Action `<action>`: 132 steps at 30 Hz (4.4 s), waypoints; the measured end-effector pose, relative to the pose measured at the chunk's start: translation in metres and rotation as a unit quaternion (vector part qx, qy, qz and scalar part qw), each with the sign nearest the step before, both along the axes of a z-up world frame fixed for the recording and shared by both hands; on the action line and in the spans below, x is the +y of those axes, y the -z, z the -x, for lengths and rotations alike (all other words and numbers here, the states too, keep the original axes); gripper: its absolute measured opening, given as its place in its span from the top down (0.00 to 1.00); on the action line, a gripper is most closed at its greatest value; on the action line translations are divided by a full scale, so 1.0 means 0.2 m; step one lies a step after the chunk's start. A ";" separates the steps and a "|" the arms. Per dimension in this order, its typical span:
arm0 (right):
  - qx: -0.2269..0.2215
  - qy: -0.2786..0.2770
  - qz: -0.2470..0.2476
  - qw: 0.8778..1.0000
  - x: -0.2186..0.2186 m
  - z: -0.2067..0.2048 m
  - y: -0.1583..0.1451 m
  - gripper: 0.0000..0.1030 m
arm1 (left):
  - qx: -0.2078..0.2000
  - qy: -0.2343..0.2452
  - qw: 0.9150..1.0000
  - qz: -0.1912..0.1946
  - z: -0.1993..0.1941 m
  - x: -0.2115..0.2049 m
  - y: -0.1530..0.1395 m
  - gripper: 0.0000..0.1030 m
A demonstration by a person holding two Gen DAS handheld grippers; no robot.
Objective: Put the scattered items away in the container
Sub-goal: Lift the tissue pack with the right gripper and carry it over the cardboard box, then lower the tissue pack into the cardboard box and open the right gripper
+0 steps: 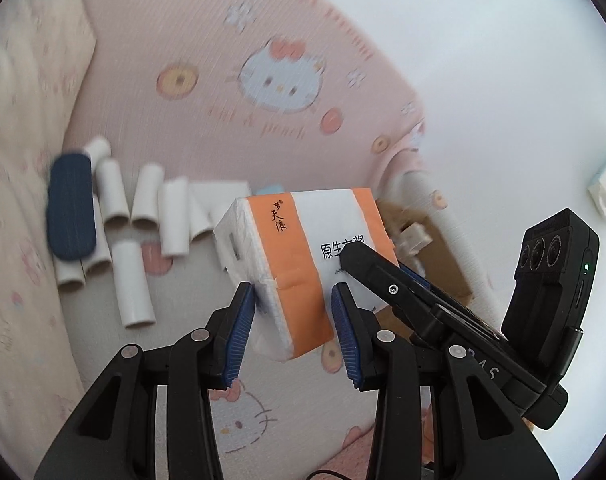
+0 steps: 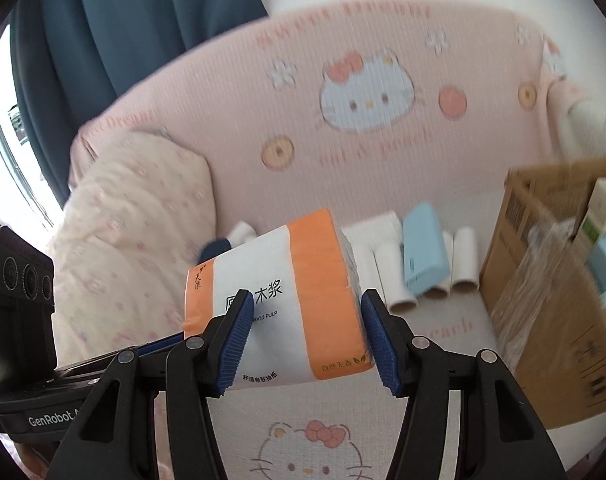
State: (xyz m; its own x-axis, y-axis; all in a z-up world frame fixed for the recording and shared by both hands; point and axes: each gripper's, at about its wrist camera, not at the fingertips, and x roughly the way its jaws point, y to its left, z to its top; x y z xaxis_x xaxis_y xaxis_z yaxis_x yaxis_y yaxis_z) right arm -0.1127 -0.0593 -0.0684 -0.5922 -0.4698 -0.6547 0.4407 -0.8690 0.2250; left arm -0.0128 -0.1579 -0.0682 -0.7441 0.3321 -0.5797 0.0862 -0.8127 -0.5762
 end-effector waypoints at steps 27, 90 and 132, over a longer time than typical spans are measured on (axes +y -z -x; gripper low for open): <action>0.104 0.082 0.041 0.990 0.43 -0.11 -0.51 0.47 | 0.083 0.076 0.991 0.069 0.11 0.49 -0.46 0.59; -0.270 0.264 -0.132 0.917 2.01 0.71 0.05 0.62 | -0.253 0.325 0.911 -0.025 1.43 1.83 0.47 0.59; -0.382 0.381 -0.109 0.835 2.04 0.92 0.34 0.83 | -0.256 0.295 0.918 0.068 1.53 1.82 0.50 0.86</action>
State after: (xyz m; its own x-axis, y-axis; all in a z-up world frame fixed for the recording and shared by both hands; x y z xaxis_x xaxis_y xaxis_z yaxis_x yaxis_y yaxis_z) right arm -0.2959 0.3490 -0.1356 -0.0342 0.0319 -0.9989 -0.4578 -0.8889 -0.0127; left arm -0.3180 0.2055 -0.1687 -0.0771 0.4882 -0.8693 -0.1613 -0.8665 -0.4723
